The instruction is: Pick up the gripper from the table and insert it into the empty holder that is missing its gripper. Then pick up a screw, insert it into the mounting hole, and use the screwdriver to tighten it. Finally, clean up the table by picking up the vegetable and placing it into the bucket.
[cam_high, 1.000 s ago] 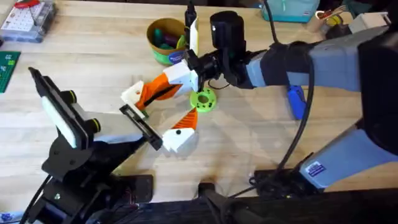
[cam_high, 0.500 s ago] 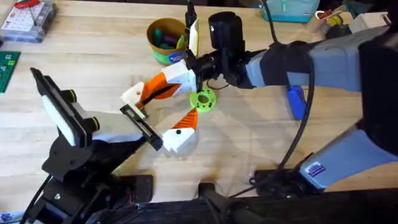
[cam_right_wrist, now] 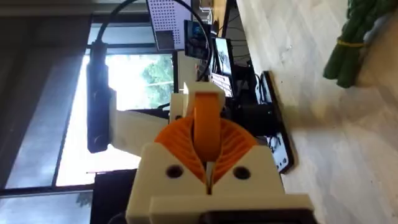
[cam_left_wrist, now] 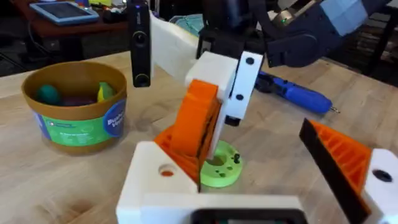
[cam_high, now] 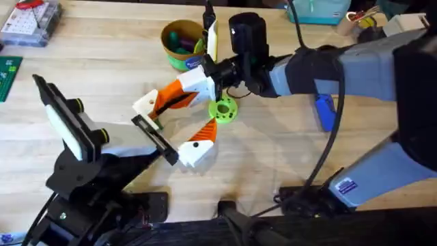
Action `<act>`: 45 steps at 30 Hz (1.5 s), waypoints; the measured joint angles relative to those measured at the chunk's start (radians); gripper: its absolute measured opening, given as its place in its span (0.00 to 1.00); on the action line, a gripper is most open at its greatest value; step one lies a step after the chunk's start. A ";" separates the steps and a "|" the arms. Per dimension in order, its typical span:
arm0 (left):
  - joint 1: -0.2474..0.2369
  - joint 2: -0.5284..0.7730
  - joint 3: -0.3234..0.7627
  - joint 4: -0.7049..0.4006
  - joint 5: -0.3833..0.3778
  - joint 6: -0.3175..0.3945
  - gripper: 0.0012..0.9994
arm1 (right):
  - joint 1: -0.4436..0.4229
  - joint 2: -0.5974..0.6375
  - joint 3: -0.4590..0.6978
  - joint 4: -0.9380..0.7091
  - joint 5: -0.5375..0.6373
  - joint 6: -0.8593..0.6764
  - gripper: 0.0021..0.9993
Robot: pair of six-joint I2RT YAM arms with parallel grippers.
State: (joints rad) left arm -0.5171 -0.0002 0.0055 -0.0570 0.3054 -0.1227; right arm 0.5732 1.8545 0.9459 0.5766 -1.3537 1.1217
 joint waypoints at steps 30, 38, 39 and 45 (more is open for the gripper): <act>0.000 0.000 0.000 0.001 0.016 0.021 0.99 | 0.028 0.011 0.000 0.083 -0.017 0.008 0.33; -0.008 0.000 0.000 0.003 0.074 0.021 0.99 | 0.060 0.011 0.000 0.090 -0.026 0.009 0.64; -0.008 0.000 0.000 0.003 0.076 0.021 0.99 | 0.060 0.011 0.000 0.090 -0.027 0.008 0.70; -0.008 0.000 0.000 0.003 0.088 0.021 0.99 | 0.053 0.011 0.000 0.089 -0.028 0.012 0.99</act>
State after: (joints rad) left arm -0.5251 -0.0002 0.0055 -0.0537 0.3931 -0.1017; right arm 0.6257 1.8656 0.9455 0.6660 -1.3814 1.1333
